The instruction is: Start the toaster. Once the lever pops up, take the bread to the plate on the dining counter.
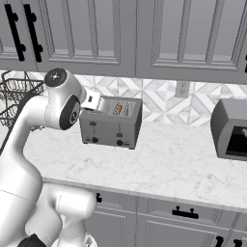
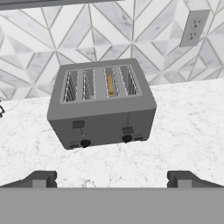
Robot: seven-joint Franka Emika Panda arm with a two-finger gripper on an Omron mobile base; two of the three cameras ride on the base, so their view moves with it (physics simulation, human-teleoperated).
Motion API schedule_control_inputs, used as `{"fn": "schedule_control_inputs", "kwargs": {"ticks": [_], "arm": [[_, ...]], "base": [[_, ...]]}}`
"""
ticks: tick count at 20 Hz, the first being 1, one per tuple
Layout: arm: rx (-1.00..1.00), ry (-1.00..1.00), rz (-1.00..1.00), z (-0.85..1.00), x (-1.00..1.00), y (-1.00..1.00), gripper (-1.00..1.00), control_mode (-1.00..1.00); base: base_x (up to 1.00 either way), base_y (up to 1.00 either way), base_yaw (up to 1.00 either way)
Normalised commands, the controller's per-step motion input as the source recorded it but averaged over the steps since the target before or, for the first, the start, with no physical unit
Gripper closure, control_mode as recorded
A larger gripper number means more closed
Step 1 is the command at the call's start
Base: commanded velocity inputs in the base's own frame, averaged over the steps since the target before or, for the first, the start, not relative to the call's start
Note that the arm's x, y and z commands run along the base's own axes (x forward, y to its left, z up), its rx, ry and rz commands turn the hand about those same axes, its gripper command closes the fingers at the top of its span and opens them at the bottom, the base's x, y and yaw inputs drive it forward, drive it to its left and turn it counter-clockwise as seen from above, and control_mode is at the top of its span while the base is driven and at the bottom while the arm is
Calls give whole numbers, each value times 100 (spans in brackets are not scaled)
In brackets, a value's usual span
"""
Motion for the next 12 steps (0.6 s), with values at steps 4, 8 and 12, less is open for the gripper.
{"fn": "schedule_control_inputs", "kwargs": {"ticks": [4,8,12], "arm": [[0,0,0,0,0,0,-100,-100],[0,0,0,0,0,0,-100,-100],[0,0,0,0,0,0,-100,-100]], "base": [[0,0,0],[0,0,0],[0,0,0]]}}
